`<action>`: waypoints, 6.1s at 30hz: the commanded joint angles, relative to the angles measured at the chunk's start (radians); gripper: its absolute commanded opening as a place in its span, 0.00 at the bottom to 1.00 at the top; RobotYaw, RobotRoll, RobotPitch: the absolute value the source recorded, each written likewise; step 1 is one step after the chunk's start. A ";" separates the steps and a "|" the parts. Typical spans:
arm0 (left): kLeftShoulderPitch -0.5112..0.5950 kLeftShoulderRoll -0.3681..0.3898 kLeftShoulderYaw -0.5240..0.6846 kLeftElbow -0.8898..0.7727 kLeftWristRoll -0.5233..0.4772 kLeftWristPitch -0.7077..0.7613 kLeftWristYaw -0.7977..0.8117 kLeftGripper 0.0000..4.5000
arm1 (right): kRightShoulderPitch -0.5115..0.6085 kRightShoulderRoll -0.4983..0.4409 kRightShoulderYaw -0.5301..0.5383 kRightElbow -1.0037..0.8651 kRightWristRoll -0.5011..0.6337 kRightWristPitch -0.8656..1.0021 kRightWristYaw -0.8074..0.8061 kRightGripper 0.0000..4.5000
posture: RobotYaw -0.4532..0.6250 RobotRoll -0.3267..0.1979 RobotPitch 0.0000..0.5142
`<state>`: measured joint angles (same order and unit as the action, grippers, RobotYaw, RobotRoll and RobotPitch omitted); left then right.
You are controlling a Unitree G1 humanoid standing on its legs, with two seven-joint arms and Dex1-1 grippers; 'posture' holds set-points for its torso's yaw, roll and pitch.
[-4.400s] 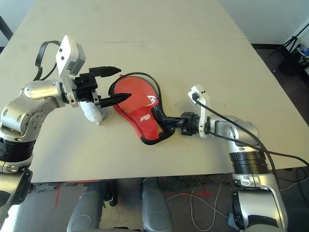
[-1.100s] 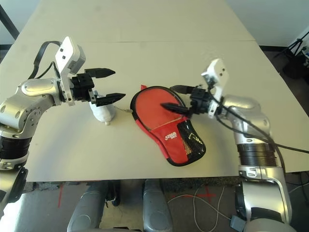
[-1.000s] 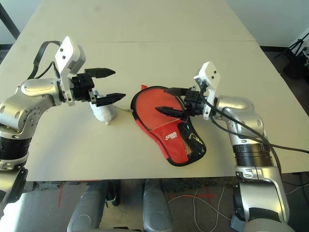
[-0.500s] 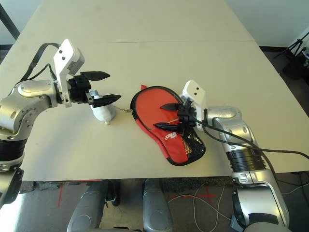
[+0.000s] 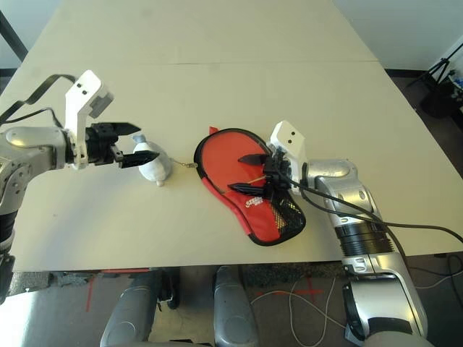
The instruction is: Store the ping-pong paddle in its case and zip it.
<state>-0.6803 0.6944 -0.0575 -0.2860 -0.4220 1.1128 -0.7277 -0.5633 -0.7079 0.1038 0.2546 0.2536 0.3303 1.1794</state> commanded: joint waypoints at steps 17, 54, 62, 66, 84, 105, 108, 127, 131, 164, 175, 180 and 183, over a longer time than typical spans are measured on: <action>0.007 -0.110 0.028 0.073 -0.079 0.080 0.090 1.00 | 0.040 0.026 0.033 0.038 -0.047 0.002 -0.015 0.99 | 0.43 0.62 0.54; -0.085 -0.200 -0.096 0.218 0.104 -0.027 0.215 0.03 | 0.046 0.028 0.032 0.049 -0.062 0.014 -0.048 1.00 | 0.41 0.62 0.54; -0.140 -0.232 -0.106 0.307 0.172 -0.129 0.234 0.03 | 0.047 0.025 0.036 0.060 -0.077 0.006 -0.060 1.00 | 0.41 0.62 0.54; -0.178 -0.256 -0.111 0.380 0.206 -0.187 0.231 0.03 | 0.048 0.025 0.040 0.061 -0.082 0.006 -0.066 1.00 | 0.40 0.62 0.55; -0.539 -0.465 -0.124 1.072 0.386 -0.675 0.239 0.03 | 0.084 0.013 0.041 0.016 -0.082 0.025 -0.085 1.00 | 0.36 0.62 0.55; -0.775 -0.636 -0.029 1.559 0.465 -1.045 0.350 0.03 | 0.102 0.020 0.041 -0.020 -0.076 0.047 -0.106 1.00 | 0.33 0.62 0.55; -0.784 -0.648 -0.014 1.575 0.472 -1.067 0.368 0.03 | 0.108 0.021 0.041 -0.026 -0.075 0.048 -0.110 1.00 | 0.33 0.62 0.55; -0.780 -0.803 -0.028 1.468 0.463 -0.999 0.085 0.03 | 0.120 0.030 0.041 -0.032 -0.077 0.046 -0.119 1.00 | 0.34 0.62 0.56; -0.740 -0.825 -0.045 1.426 0.467 -0.977 0.074 0.03 | 0.114 0.037 0.046 -0.027 -0.078 0.046 -0.119 1.00 | 0.35 0.62 0.56; -0.448 -0.451 -0.093 0.549 0.389 -0.483 -0.084 0.99 | 0.117 0.039 0.051 -0.019 -0.080 0.046 -0.116 1.00 | 0.37 0.62 0.58; -0.130 -0.246 -0.176 0.058 0.295 -0.237 -0.151 0.99 | 0.098 0.044 0.054 0.016 -0.086 0.036 -0.115 1.00 | 0.39 0.62 0.59; -0.038 -0.253 -0.226 0.010 0.291 -0.255 -0.113 0.99 | 0.087 0.051 0.057 0.034 -0.089 0.029 -0.119 1.00 | 0.39 0.62 0.58; 0.000 -0.285 -0.247 0.010 0.288 -0.265 -0.079 0.99 | 0.085 0.053 0.056 0.036 -0.090 0.030 -0.122 1.00 | 0.39 0.62 0.58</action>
<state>-0.6966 0.4214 -0.2798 -0.2580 -0.1262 0.8583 -0.8214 -0.5282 -0.6654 0.0956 0.2145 0.2190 0.3230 1.0609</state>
